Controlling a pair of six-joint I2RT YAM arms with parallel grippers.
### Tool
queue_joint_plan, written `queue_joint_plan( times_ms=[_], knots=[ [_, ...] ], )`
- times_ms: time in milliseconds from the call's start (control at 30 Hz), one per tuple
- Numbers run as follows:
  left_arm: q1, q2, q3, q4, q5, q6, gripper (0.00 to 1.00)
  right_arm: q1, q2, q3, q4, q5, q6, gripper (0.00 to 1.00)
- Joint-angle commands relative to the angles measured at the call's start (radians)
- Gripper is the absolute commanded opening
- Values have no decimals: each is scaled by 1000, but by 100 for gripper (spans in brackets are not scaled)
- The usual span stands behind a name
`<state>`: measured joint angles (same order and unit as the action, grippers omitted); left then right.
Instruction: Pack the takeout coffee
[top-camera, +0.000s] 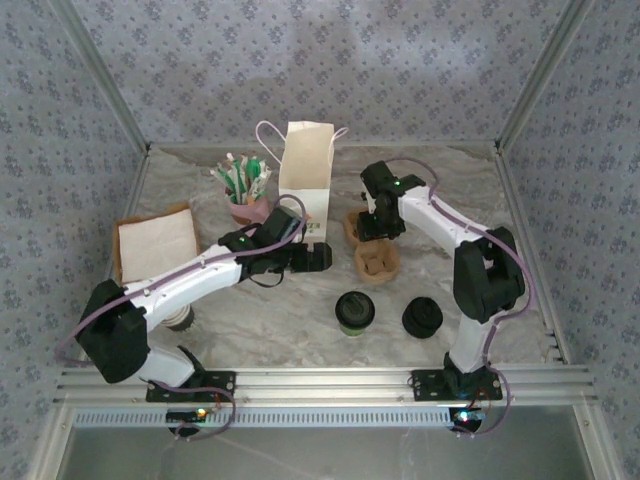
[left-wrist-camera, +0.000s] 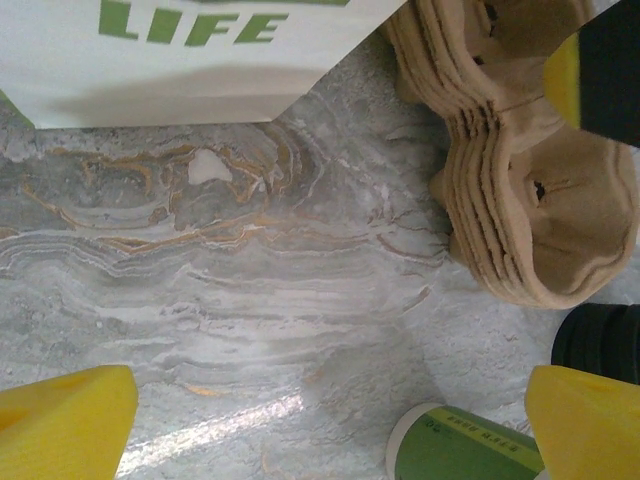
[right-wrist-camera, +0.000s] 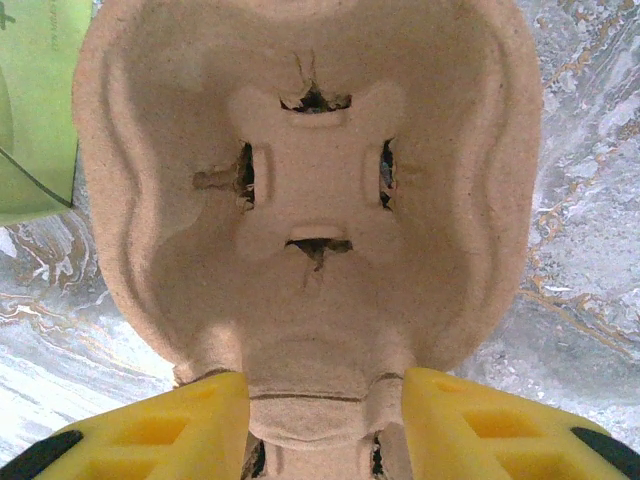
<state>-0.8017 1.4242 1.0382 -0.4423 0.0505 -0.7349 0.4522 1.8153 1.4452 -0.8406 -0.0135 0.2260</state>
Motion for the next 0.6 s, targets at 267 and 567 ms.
queue_joint_plan(
  times_ms=[267, 567],
  knots=[
    [-15, 22, 41, 14, -19, 3, 99, 38, 52, 52, -41, 25, -18, 50],
    [-20, 24, 42, 8, -22, 5, 99, 44, 59, 57, -78, 49, 2, 48]
  ],
)
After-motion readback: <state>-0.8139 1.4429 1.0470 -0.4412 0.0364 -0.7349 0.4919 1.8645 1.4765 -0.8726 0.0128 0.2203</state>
